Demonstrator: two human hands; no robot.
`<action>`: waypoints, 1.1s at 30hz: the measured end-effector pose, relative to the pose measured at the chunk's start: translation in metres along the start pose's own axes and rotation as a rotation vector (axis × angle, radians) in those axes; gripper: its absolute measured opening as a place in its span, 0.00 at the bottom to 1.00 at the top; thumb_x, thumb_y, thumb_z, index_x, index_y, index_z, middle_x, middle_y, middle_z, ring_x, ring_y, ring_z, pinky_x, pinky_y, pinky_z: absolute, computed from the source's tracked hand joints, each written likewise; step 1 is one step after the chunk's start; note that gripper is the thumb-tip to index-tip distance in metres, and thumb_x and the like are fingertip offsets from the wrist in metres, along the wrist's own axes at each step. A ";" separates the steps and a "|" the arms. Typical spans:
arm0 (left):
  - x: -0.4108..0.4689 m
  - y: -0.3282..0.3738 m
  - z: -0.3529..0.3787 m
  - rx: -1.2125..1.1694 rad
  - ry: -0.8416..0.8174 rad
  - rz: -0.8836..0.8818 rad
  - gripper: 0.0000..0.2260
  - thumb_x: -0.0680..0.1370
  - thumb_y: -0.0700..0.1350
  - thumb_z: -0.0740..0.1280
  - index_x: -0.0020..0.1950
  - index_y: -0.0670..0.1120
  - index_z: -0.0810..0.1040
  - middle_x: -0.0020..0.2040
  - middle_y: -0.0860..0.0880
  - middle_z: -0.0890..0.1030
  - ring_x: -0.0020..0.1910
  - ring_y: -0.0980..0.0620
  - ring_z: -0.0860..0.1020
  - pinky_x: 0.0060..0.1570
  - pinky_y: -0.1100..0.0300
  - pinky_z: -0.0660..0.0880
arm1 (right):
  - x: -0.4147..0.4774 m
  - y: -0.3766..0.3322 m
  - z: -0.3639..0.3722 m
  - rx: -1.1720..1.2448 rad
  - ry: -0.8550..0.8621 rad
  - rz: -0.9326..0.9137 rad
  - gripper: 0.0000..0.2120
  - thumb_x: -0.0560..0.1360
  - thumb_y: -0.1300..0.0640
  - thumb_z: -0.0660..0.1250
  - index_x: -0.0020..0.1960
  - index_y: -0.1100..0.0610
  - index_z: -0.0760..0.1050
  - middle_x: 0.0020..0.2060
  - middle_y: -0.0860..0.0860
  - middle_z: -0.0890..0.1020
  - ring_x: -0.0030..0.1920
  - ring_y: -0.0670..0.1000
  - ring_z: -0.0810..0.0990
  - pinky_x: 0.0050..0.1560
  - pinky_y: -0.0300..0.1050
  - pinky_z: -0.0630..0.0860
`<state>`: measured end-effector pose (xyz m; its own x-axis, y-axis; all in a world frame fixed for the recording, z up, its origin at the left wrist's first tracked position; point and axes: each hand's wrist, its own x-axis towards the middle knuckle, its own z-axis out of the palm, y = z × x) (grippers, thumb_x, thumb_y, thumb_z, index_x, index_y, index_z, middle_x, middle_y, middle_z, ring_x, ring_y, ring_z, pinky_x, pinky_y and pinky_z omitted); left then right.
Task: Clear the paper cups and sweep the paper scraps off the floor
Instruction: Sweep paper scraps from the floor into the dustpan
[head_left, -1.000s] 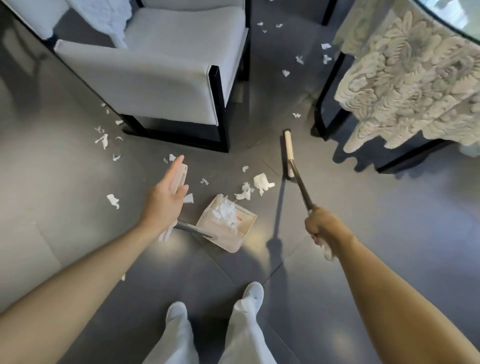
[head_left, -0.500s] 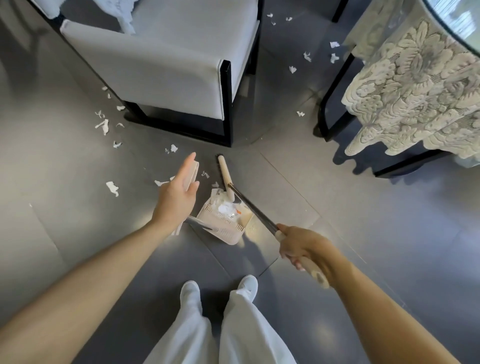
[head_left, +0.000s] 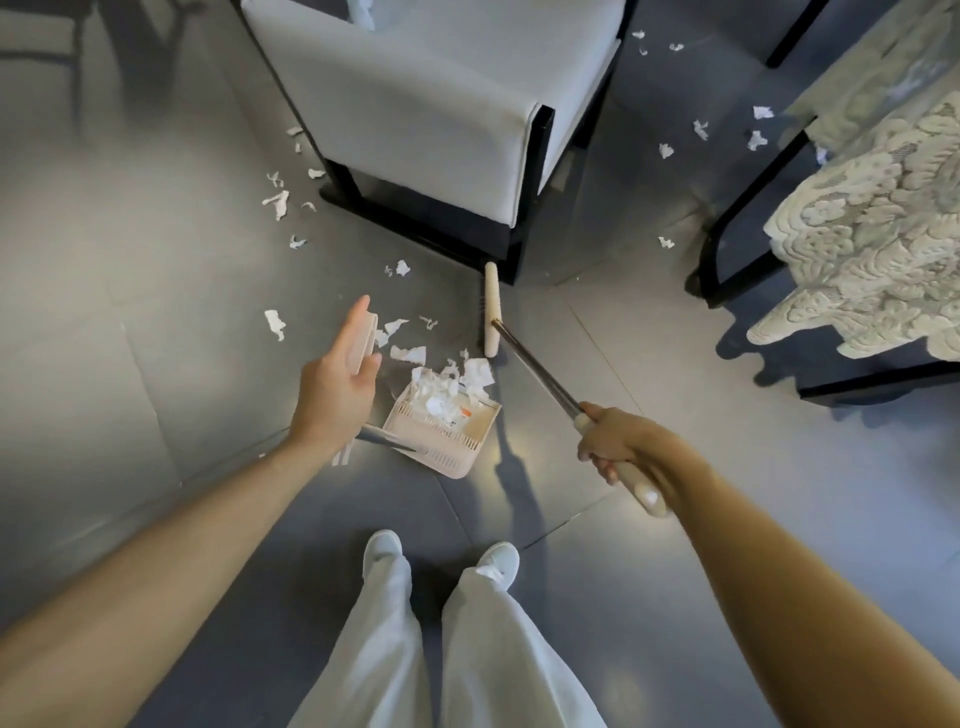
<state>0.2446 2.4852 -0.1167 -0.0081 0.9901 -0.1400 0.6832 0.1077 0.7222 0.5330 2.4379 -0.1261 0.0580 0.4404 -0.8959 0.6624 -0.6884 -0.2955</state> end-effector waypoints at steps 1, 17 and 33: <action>0.001 -0.002 -0.002 -0.007 0.005 -0.005 0.26 0.80 0.38 0.62 0.77 0.53 0.61 0.64 0.60 0.72 0.64 0.52 0.72 0.52 0.80 0.60 | 0.004 -0.001 0.007 -0.007 -0.016 -0.006 0.33 0.77 0.67 0.61 0.77 0.52 0.54 0.30 0.57 0.75 0.26 0.51 0.72 0.32 0.44 0.73; -0.032 -0.049 -0.044 -0.055 0.095 -0.080 0.27 0.80 0.37 0.62 0.77 0.51 0.60 0.71 0.51 0.72 0.68 0.45 0.71 0.58 0.69 0.63 | -0.067 -0.031 0.061 -0.045 -0.169 0.003 0.36 0.74 0.69 0.60 0.77 0.45 0.55 0.27 0.56 0.70 0.23 0.50 0.67 0.22 0.39 0.68; -0.009 -0.140 -0.146 -0.140 0.170 -0.171 0.27 0.80 0.38 0.61 0.76 0.57 0.61 0.72 0.55 0.69 0.70 0.49 0.68 0.61 0.68 0.62 | -0.005 -0.159 0.100 -0.380 0.191 -0.138 0.32 0.73 0.69 0.57 0.74 0.51 0.61 0.36 0.60 0.79 0.30 0.57 0.77 0.31 0.46 0.76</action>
<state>0.0427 2.4743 -0.1176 -0.2449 0.9560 -0.1614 0.5535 0.2745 0.7863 0.3527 2.4876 -0.1074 0.0629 0.6368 -0.7684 0.8992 -0.3702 -0.2333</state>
